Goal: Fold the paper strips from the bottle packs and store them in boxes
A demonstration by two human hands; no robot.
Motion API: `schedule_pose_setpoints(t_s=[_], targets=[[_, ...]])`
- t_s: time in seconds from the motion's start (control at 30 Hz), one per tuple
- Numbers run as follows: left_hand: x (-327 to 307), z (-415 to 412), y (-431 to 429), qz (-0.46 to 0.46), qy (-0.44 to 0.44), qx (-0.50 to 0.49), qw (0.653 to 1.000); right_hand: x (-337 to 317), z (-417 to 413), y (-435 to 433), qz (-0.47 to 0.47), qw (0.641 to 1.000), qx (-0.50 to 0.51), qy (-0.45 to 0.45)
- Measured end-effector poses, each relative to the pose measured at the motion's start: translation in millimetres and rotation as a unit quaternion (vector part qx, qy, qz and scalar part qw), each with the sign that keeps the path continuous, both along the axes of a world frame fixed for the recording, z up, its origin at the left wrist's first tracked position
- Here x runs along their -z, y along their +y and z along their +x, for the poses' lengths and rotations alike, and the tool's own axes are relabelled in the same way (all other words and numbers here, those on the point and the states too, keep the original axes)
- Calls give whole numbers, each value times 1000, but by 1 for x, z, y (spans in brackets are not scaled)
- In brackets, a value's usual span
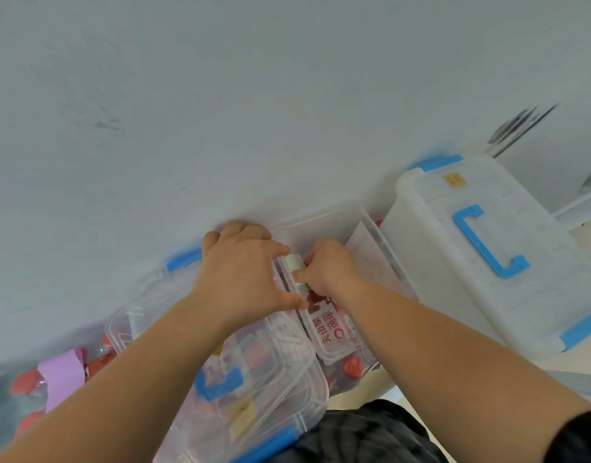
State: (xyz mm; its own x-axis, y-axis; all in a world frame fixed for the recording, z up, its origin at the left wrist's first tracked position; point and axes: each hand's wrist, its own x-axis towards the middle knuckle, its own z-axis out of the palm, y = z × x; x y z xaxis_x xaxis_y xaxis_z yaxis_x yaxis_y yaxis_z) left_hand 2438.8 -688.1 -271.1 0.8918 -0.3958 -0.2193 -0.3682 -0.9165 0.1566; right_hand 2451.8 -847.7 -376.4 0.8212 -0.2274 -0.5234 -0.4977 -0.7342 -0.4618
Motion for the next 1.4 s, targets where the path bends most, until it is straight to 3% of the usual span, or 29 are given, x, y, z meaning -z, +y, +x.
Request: schedule_pose_setpoints(t_s=[0.17,0.37,0.63,1.0,1.4], targets=[[0,1,0,4,-1,-2,1000,-2,0,0,4,1000,-7,-1],[1,2,0,0,-5,-2,1000,1,-4,-9,172,979,106,14],[2,2,1,1,-6,5,1000,-1,1,0,13,1000,9,-22],[4,3,1,2,-12,10,1000,-5,0,-9,63,998,5,8],[0,0,2,12,-11,20,1000,-18,0,-8,34,999,14,35]])
